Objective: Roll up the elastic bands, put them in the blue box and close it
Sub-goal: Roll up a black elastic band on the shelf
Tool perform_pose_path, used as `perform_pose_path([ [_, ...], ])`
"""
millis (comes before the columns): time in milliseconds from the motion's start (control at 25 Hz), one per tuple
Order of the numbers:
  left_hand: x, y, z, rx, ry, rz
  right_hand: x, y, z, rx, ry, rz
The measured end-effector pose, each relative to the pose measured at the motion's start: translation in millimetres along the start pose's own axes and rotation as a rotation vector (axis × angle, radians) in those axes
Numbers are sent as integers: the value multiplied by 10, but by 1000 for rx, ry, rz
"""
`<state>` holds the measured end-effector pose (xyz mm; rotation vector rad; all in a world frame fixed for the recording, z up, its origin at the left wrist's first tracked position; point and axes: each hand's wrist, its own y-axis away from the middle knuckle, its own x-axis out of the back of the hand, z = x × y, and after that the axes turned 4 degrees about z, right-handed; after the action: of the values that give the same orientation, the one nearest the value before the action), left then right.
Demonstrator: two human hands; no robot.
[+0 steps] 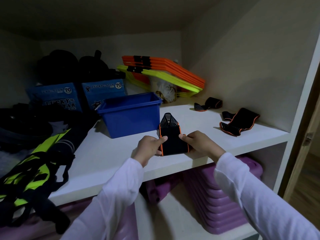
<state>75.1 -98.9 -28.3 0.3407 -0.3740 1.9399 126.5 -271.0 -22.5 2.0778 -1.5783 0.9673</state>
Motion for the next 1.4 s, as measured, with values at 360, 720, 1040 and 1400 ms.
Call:
perform_pose_path([
  [360, -25, 18, 23, 23, -10, 52, -148, 9, -23, -19, -7, 128],
  [720, -121, 5, 75, 28, -267, -6, -227, 73, -102, -35, 94, 98],
  [1040, -94, 54, 177, 86, -218, -100, -178, 85, -74, -52, 56, 33],
  [1400, -104, -35, 204, 79, -203, -112, -163, 61, -8, 154, -103, 150],
])
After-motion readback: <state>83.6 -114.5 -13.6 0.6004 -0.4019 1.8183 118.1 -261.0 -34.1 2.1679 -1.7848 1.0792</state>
